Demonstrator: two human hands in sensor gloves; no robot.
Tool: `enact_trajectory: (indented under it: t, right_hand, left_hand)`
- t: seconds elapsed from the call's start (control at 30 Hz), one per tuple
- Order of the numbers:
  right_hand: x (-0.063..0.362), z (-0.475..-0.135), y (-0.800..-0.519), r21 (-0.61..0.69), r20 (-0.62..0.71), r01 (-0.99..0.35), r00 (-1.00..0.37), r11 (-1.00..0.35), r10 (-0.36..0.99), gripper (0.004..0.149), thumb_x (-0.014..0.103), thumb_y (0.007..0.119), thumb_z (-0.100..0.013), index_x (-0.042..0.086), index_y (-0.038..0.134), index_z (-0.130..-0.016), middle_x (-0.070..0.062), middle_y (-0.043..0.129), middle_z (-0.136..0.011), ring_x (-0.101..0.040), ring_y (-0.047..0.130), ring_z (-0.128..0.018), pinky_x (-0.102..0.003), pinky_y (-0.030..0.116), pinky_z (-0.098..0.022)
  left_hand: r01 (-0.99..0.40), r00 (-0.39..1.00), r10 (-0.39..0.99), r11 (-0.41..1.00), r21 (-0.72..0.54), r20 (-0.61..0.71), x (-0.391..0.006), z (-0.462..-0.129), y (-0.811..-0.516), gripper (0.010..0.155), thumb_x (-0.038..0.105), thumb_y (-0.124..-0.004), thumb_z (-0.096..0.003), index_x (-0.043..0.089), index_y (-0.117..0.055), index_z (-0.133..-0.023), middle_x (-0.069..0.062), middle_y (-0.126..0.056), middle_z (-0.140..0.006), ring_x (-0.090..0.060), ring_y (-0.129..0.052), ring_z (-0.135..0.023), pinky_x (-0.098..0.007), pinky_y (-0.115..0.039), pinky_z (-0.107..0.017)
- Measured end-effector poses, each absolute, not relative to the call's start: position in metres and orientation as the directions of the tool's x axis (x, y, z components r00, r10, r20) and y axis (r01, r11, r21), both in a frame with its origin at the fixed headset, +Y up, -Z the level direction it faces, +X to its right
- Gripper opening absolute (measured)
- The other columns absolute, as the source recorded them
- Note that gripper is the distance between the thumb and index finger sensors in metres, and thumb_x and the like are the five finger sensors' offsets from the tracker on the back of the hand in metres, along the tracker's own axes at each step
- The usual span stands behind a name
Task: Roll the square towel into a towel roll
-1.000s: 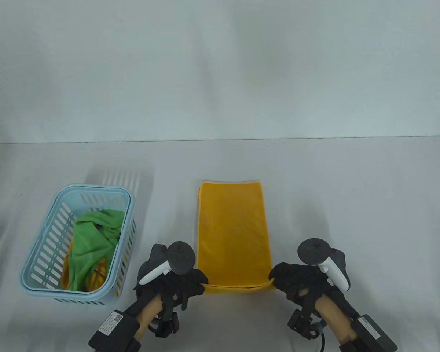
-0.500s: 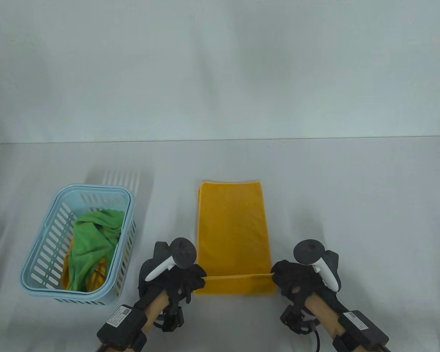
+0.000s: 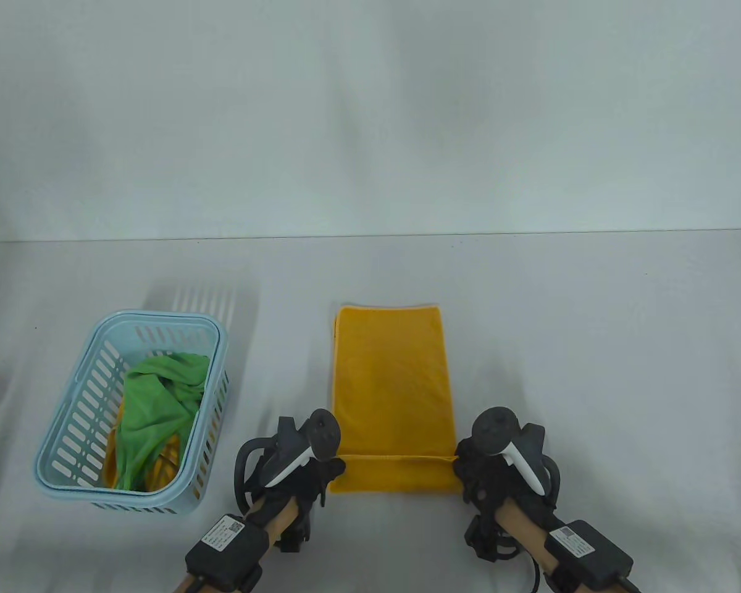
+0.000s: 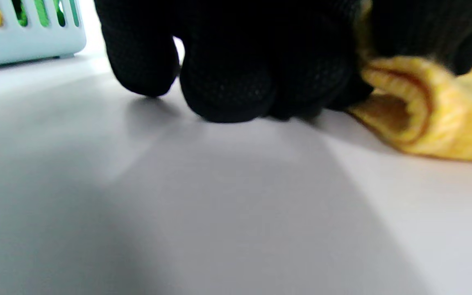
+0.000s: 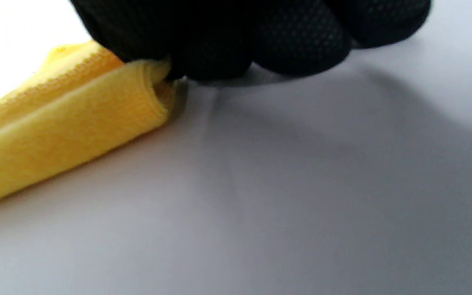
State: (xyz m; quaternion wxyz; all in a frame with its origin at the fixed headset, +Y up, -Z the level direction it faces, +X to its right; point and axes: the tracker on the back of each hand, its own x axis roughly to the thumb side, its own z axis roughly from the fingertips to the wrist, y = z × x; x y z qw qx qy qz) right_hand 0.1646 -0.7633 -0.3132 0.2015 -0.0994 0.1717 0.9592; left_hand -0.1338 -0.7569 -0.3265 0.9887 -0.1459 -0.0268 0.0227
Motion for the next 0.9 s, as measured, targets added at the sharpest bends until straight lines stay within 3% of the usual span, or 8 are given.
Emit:
enact_trajectory:
  t: [0.23, 0.47, 0.77, 0.9]
  right_hand:
    - [0.175, -0.315, -0.762, 0.285, -0.306, -0.518, -0.846, -0.806, 0.436, 0.045, 0.044, 0.078, -0.035, 0.030, 0.076, -0.077, 0.004, 0.091, -0.058, -0.022, 0.090, -0.045, -0.046, 0.076, -0.041]
    - [0.184, -0.316, -0.749, 0.244, -0.306, -0.594, -0.797, -0.767, 0.520, 0.057, 0.049, 0.079, -0.033, 0.030, 0.069, -0.086, 0.002, 0.088, -0.074, -0.027, 0.090, -0.062, -0.051, 0.074, -0.052]
    - [0.160, -0.301, -0.726, 0.228, -0.118, -0.502, -0.865, -0.834, 0.488, 0.066, 0.052, 0.080, -0.031, 0.032, 0.064, -0.091, 0.001, 0.082, -0.086, -0.030, 0.085, -0.075, -0.054, 0.070, -0.058]
    - [0.140, -0.292, -0.724, 0.291, 0.057, -0.402, -0.899, -0.868, 0.435, 0.069, 0.050, 0.081, -0.031, 0.034, 0.056, -0.093, 0.002, 0.072, -0.094, -0.030, 0.076, -0.086, -0.055, 0.064, -0.063]
  left_hand:
    - [-0.082, 0.996, 0.086, 0.956, -0.283, 0.003, -0.144, -0.329, -0.755, 0.051, 0.057, -0.077, -0.0346, 0.036, -0.082, -0.080, 0.014, -0.094, -0.065, -0.012, -0.098, -0.054, -0.047, -0.075, -0.065]
    - [-0.125, 0.991, 0.132, 0.963, -0.237, 0.010, -0.151, -0.329, -0.743, 0.062, 0.060, -0.077, -0.0337, 0.034, -0.079, -0.090, 0.011, -0.094, -0.080, -0.018, -0.099, -0.070, -0.050, -0.075, -0.066]
    - [-0.053, 0.979, 0.074, 0.992, -0.112, 0.190, -0.127, -0.311, -0.715, 0.071, 0.064, -0.079, -0.0302, 0.034, -0.075, -0.094, 0.008, -0.089, -0.091, -0.023, -0.096, -0.080, -0.052, -0.073, -0.068]
    - [0.005, 0.941, 0.043, 0.990, -0.140, 0.336, -0.112, -0.300, -0.716, 0.073, 0.063, -0.078, -0.0302, 0.038, -0.069, -0.098, 0.008, -0.082, -0.097, -0.022, -0.091, -0.085, -0.052, -0.071, -0.069]
